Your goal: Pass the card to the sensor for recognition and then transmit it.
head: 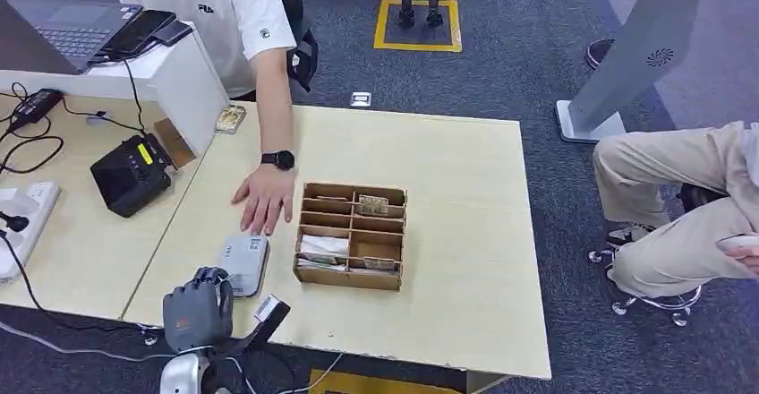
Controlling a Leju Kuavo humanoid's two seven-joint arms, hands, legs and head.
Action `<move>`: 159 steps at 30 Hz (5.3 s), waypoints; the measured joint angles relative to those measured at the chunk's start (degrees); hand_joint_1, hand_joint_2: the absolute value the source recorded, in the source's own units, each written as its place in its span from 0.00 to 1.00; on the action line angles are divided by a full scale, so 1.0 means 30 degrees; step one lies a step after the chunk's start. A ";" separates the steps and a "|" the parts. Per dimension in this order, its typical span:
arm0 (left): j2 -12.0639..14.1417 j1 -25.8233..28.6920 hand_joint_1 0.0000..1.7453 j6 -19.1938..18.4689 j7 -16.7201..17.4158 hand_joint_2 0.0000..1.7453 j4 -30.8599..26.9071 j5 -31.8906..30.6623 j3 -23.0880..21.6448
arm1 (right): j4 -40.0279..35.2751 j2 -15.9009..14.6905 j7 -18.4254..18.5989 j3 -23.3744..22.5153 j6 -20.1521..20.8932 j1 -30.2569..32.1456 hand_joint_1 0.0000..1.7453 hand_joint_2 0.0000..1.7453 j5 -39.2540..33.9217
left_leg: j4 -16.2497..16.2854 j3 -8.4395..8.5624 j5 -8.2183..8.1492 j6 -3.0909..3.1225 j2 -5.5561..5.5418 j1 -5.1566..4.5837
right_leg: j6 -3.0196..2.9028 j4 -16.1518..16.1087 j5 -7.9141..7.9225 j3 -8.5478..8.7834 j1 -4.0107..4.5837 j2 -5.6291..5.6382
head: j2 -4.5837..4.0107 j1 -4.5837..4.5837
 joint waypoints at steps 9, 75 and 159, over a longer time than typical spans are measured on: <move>0.0372 -0.0036 1.00 0.0029 0.0533 1.00 0.0452 -0.0117 -0.0518 | 0.0007 0.0000 0.0058 0.0000 0.0000 0.0001 0.00 1.00 0.0022 | 0.0000 0.0011 0.0001 0.0000 -0.0001 0.0000 | -0.0001 0.0000 0.0001 0.0010 0.0000 -0.0003 | 0.0000 0.0000; 0.0430 -1.0267 0.00 -0.0509 -0.3280 1.00 0.2301 1.6523 -0.3941 | 0.0022 0.0000 -0.0081 0.0000 -0.0007 -0.0033 0.00 1.00 0.1427 | 0.0007 0.0060 0.0018 -0.0009 -0.0028 0.0002 | -0.0005 0.0009 0.0019 0.0063 0.0002 -0.0022 | 0.0000 0.0000; 0.1288 -0.3352 0.00 -0.0277 -0.7817 1.00 -0.5033 0.9898 -0.9375 | 0.0459 -0.0007 -0.0488 0.0000 -0.0007 -0.0049 0.00 1.00 0.0554 | 0.0003 0.0045 0.0005 -0.0001 -0.0009 -0.0002 | -0.0008 0.0003 0.0013 0.0042 -0.0001 -0.0012 | 0.0000 0.0000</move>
